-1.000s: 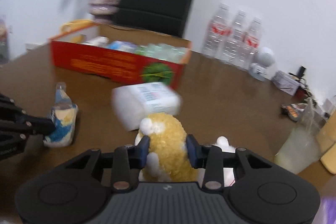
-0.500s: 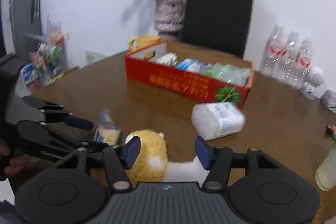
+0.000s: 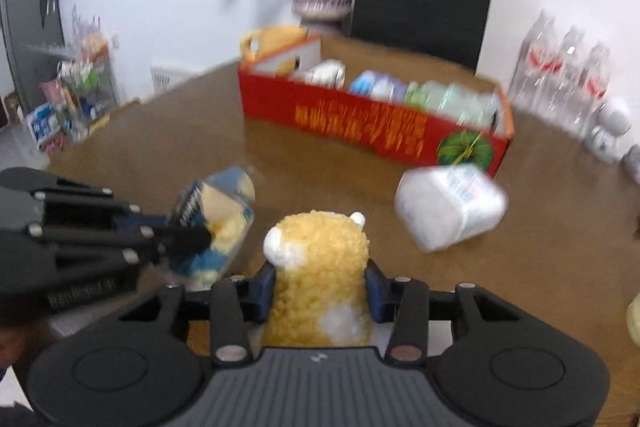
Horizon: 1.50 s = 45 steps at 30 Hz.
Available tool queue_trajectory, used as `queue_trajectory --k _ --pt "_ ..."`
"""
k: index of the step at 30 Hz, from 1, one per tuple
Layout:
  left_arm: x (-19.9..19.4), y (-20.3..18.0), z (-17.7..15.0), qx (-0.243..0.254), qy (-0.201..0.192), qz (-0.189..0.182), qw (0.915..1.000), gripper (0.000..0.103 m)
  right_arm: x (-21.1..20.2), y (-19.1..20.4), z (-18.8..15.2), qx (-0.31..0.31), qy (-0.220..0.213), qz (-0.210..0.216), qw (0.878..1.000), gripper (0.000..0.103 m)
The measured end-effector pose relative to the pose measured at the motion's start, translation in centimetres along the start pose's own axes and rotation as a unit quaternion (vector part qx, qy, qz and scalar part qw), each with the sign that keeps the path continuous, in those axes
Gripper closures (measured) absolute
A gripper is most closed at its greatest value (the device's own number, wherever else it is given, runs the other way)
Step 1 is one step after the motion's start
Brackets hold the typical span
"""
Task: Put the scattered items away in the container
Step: 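Carry the tissue pack and plush dog into the box and open both tools, then lift both tools out of the box and back from it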
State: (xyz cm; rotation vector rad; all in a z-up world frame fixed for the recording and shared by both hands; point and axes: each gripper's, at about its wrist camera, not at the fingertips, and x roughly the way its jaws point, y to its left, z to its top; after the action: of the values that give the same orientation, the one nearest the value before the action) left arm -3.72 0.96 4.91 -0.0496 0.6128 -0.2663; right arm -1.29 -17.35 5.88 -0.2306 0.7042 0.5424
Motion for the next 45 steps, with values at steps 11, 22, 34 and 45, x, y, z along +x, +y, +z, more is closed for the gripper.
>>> queue_trajectory --k 11,22,34,45 --pt "9.1 7.5 16.8 -0.032 0.007 -0.011 0.9994 0.099 3.2 -7.8 16.8 0.126 -0.078 0.025 0.989 0.060" --pt "22.8 12.4 18.4 -0.067 0.118 0.013 0.9907 0.068 23.2 -13.4 23.1 0.192 0.074 0.008 0.979 0.053" --pt "20.3 13.5 19.7 -0.058 0.145 0.032 0.9873 0.018 18.2 -14.1 22.2 0.140 0.106 -0.029 0.984 0.041" --pt "14.9 9.3 16.8 -0.023 0.161 0.058 0.9849 0.001 11.3 -11.0 15.9 0.088 0.123 -0.040 0.988 0.027"
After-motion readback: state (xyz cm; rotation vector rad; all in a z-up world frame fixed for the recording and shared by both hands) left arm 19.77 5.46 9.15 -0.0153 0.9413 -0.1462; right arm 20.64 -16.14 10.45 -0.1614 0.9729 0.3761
